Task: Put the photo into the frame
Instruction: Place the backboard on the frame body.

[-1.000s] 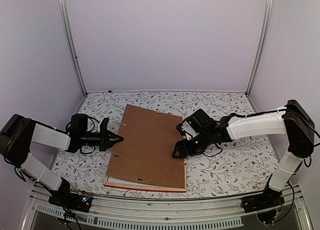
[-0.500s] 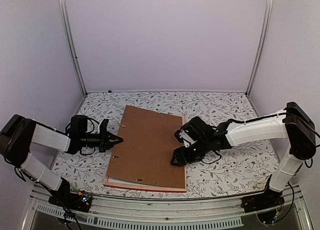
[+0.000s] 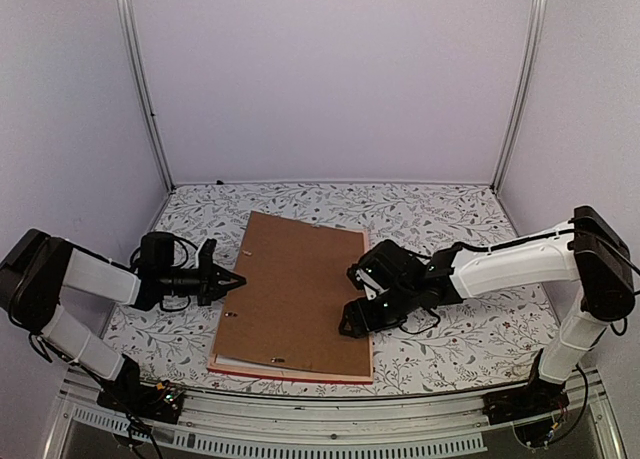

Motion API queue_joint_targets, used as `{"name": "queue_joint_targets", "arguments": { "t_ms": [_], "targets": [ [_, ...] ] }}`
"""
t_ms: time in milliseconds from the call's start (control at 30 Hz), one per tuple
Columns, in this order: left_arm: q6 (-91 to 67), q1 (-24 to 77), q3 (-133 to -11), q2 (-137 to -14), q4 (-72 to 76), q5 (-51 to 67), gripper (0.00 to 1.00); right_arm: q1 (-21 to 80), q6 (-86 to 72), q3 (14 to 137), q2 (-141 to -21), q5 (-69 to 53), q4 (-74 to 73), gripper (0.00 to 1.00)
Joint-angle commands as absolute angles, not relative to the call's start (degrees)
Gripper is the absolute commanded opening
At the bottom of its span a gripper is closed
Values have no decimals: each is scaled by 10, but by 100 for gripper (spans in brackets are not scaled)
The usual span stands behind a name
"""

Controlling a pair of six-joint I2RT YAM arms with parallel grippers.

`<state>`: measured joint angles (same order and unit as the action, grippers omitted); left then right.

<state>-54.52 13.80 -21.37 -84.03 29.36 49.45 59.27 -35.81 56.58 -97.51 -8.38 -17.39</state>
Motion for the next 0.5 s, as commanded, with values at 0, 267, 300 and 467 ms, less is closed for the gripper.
{"name": "queue_joint_targets", "arguments": {
  "t_ms": [0,267,300,467],
  "targets": [
    [-515,135,-197,-845,286,440,0,617,-383,561,-963,-97,-191,70],
    [-513,135,-192,-846,290,436,0,645,-399,588,-983,-93,-194,70],
    [-513,135,-191,-847,291,437,0,647,-399,592,-984,-89,-199,70],
    [-509,132,-190,-846,287,453,0,647,-402,596,-960,-47,-230,70]
  ]
}}
